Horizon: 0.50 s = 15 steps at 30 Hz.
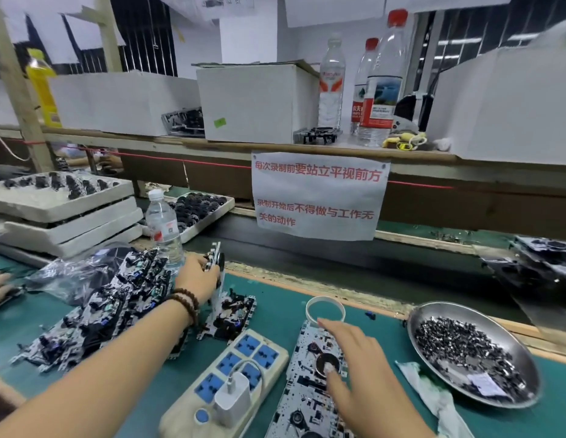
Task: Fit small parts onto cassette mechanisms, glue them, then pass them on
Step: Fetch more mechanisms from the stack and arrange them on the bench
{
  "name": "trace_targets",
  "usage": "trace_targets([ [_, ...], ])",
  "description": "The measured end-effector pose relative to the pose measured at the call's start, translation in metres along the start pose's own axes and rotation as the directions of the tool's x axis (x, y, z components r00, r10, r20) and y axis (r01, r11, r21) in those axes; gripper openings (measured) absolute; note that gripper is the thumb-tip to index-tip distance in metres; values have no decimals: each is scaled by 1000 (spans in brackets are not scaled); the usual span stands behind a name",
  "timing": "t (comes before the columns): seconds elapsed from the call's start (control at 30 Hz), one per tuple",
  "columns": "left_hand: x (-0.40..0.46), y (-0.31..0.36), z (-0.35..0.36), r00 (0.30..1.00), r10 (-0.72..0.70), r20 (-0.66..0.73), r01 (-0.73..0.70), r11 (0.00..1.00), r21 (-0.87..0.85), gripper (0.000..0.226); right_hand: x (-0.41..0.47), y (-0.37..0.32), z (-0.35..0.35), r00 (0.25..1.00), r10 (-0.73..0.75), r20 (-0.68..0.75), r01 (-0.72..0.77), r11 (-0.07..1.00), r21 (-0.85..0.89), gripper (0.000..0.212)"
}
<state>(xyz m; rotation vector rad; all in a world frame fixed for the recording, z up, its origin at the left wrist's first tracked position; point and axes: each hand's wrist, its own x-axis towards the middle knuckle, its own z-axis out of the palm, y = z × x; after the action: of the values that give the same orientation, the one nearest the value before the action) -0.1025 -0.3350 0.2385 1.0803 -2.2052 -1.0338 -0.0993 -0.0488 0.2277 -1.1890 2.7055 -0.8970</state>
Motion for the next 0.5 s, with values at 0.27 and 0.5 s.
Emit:
trace_targets([
  [0.27, -86, 62, -20, 866, 48, 498, 303, 742, -598, 19, 14, -14, -16, 993, -4, -122, 25, 985, 169, 60],
  [0.5, -136, 76, -5, 727, 169, 666, 414, 665, -621, 18, 26, 1, -41, 915, 400, -56, -265, 700, 663, 54],
])
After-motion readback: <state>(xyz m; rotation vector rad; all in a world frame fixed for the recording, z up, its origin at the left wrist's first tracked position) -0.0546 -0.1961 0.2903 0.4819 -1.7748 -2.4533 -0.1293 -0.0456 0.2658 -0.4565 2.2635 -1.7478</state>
